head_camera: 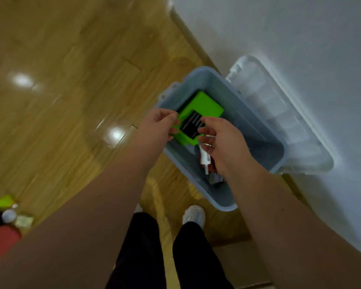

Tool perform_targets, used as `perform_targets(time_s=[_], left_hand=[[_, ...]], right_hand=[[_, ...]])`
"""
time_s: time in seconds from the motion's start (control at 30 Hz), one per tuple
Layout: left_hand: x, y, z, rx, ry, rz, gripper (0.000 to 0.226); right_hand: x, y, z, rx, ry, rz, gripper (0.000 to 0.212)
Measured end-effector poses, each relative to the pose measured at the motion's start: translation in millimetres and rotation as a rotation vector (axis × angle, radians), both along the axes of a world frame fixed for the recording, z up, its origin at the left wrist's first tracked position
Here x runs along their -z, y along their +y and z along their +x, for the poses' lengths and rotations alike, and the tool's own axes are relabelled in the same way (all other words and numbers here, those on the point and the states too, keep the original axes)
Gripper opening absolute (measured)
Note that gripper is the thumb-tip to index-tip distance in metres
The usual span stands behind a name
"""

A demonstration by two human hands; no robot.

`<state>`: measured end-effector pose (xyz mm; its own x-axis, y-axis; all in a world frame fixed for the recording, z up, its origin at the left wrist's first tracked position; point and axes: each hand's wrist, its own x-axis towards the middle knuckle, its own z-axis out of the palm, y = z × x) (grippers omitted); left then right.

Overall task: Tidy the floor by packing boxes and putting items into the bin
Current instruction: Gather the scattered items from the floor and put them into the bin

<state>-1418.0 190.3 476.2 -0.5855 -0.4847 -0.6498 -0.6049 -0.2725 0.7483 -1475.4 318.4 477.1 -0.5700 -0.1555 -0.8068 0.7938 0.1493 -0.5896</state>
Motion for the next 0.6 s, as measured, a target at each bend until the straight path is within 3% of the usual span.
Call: perform_targets(time_s=[0.3,0.6], left_hand=[[0,-97,186,-0.379,-0.092,-0.021,0.016],[-1,-166,398,-0.621,-0.136,-0.003,0.012]], right_hand=[[-16,-125,134,-0.870,0.352,0.151,0.009],[-19,-242,329,-1.117,0.297,0.114,0.011]])
